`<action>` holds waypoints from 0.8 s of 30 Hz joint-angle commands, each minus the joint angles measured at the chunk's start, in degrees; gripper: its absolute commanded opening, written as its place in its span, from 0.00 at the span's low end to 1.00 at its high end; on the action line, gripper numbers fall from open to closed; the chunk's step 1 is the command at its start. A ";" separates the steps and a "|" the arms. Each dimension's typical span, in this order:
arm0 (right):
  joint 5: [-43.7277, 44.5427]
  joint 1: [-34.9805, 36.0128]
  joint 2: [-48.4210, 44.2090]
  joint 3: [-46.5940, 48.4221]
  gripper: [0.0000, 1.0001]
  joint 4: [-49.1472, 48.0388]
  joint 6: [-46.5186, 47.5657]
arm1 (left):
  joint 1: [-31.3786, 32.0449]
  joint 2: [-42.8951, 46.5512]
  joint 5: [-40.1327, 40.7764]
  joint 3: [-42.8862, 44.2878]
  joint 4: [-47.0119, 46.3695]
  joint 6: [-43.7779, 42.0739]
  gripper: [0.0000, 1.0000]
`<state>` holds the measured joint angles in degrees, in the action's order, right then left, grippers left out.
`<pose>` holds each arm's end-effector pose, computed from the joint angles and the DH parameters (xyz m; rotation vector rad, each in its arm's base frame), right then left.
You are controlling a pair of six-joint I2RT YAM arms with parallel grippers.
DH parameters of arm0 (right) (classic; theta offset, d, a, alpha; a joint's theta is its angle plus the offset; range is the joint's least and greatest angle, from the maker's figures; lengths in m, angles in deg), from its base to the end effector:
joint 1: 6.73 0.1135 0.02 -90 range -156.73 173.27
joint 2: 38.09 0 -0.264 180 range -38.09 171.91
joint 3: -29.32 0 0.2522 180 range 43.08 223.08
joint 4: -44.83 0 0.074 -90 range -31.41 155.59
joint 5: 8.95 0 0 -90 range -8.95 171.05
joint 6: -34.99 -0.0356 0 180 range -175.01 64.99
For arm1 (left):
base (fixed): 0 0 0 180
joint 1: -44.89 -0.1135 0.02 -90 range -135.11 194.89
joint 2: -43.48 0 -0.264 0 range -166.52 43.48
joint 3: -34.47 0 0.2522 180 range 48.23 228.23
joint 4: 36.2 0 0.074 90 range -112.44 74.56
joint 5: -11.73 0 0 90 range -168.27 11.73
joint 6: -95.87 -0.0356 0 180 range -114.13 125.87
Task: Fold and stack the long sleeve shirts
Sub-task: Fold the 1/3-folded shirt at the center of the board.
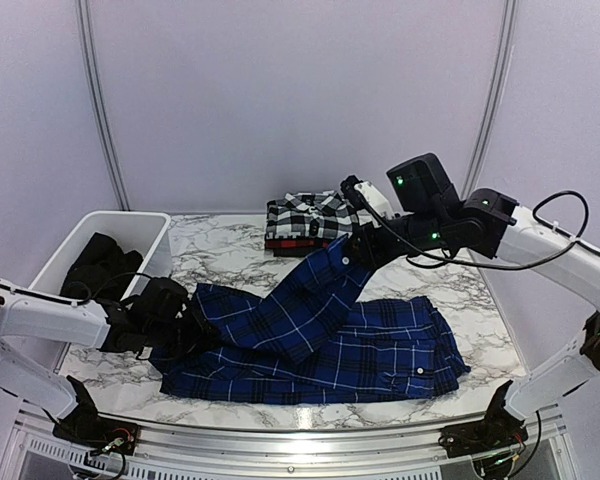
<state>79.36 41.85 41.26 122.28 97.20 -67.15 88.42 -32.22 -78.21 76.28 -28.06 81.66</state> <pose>0.1989 0.2270 0.3637 -0.7401 2.1959 0.5911 0.1781 -0.1691 0.1553 -0.7079 2.4457 -0.9770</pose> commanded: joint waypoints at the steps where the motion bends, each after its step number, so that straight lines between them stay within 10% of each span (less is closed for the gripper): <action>1: 5.56 -1.16 -2.71 0.43 0.00 0.69 -1.48 | 0.14 -3.08 0.48 1.57 -2.79 -1.53 0.46; 8: 6.12 -1.82 -3.07 -1.59 0.00 0.34 -2.17 | 0.08 -5.01 1.38 3.96 -2.87 -3.68 0.40; 16: 6.46 -2.17 -2.85 -1.78 0.00 -0.12 -1.85 | 0.05 -5.12 3.29 8.05 1.90 -9.30 0.00; 24: 7.52 -3.05 -2.01 -1.85 0.00 2.74 -2.45 | -0.17 3.04 9.46 11.33 15.04 -16.04 0.00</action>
<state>85.59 39.49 38.92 120.03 98.25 -68.57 88.39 -33.93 -73.14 85.86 -21.99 70.27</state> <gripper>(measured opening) 0.003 0.009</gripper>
